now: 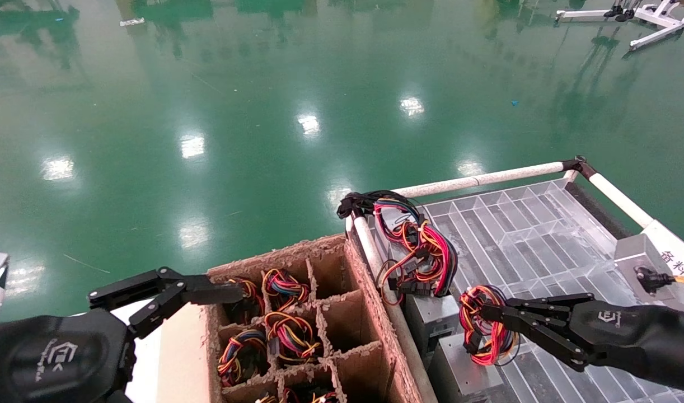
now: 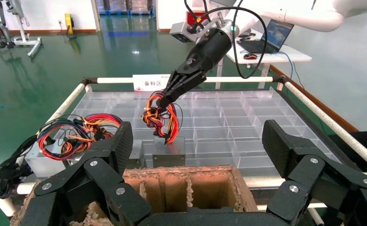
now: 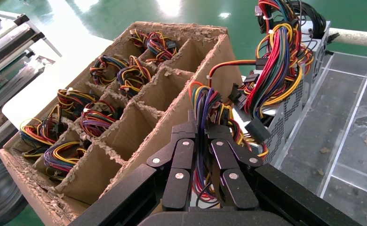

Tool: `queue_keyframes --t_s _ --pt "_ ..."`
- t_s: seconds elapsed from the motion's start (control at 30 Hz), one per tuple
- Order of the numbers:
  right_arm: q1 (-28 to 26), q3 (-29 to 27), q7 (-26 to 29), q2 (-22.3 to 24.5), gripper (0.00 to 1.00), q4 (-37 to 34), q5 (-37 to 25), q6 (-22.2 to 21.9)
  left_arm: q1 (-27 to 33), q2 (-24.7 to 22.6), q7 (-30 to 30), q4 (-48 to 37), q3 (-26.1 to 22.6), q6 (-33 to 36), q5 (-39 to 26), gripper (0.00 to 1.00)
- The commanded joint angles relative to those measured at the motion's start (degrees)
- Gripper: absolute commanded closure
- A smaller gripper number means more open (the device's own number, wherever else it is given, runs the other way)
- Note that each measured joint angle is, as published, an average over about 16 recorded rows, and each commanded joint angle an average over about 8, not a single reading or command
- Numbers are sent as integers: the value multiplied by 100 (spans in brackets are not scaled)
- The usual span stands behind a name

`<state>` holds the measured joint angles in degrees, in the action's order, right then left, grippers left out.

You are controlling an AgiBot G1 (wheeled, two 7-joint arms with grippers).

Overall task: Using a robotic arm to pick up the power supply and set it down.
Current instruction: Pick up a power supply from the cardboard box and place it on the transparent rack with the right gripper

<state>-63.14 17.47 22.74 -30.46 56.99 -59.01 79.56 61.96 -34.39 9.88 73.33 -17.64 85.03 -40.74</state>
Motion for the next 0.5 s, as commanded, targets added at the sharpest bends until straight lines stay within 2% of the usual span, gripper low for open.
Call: queue_keyframes --t_s 0.03,0.5 --pt "-23 9 -24 -14 0 -75 -12 22 0 0 0 -1 0 -1 1 0" --pt "-8 7 -15 -5 0 -22 -12 12 0 1 0 -1 0 -1 2 0"
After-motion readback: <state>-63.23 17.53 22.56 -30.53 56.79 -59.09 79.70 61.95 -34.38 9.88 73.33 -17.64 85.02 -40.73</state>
